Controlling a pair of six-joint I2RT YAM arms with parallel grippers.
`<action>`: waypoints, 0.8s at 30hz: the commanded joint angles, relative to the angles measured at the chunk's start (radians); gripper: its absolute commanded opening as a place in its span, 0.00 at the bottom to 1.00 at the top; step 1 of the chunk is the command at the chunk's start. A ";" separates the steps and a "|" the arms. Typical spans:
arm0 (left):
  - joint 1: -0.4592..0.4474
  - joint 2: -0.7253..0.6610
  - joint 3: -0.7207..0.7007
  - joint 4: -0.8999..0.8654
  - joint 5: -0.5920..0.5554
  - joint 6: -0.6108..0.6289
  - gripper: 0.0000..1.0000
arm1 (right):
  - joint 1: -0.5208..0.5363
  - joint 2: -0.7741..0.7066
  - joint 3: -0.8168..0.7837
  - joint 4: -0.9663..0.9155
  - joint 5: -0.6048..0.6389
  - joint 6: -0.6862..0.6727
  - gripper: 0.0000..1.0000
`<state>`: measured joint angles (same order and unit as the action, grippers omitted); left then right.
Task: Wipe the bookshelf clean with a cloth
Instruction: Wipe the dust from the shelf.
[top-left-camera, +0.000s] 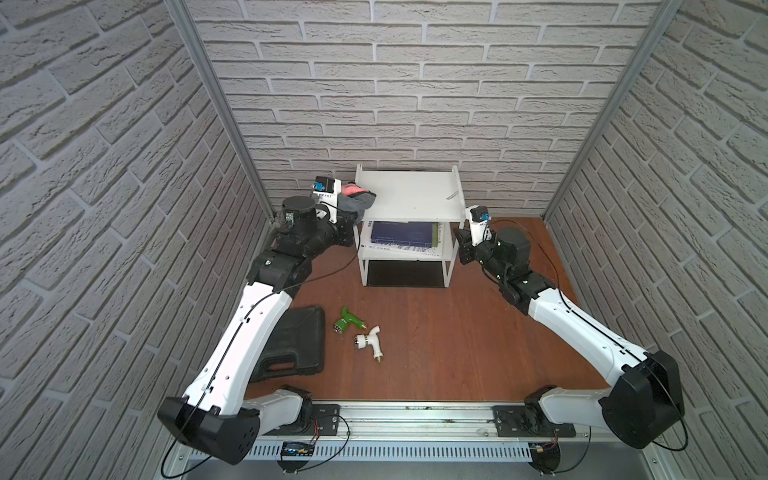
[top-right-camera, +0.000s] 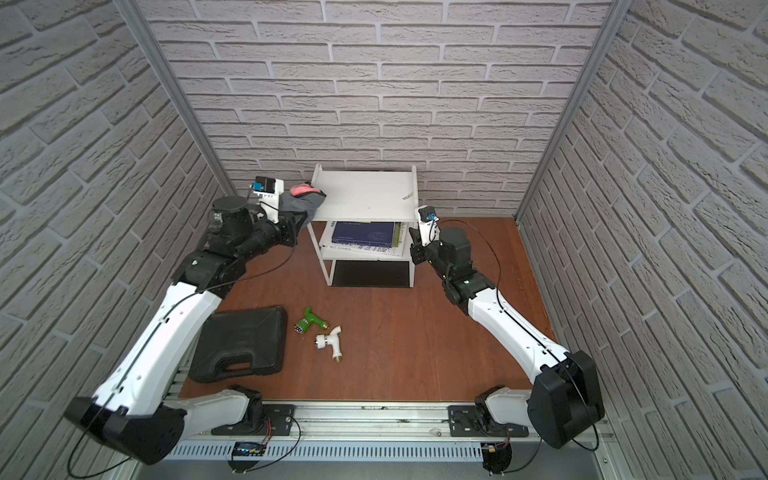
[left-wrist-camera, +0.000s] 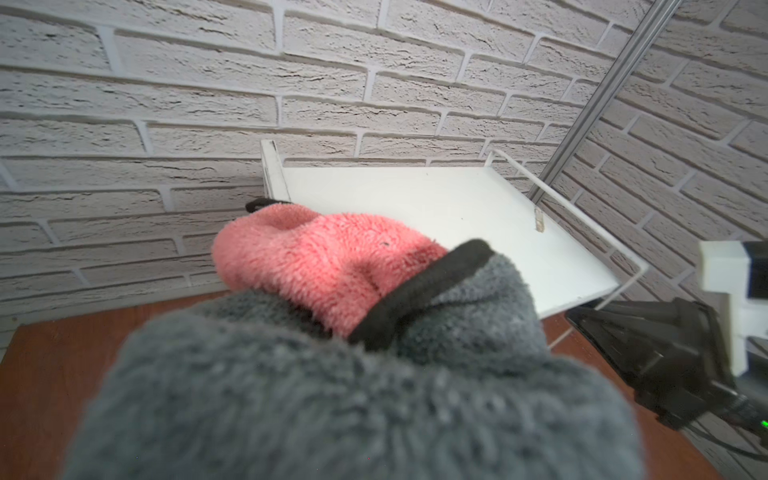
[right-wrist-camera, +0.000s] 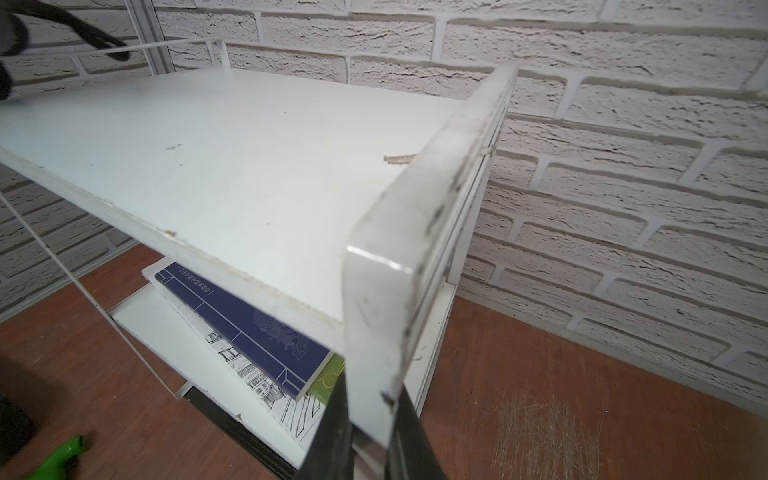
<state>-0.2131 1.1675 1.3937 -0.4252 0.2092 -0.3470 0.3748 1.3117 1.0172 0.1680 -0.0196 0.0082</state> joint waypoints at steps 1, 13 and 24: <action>-0.011 -0.011 0.040 0.045 0.138 -0.022 0.00 | 0.021 0.024 0.020 0.003 -0.044 0.031 0.03; -0.150 0.375 0.408 0.053 0.275 -0.013 0.00 | 0.021 0.006 0.026 -0.010 -0.044 0.050 0.03; -0.194 0.534 0.457 -0.058 -0.436 0.019 0.00 | 0.022 0.010 0.038 -0.030 -0.045 0.054 0.03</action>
<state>-0.4057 1.6878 1.8328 -0.4442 0.0601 -0.3340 0.3748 1.3117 1.0328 0.1375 -0.0193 0.0185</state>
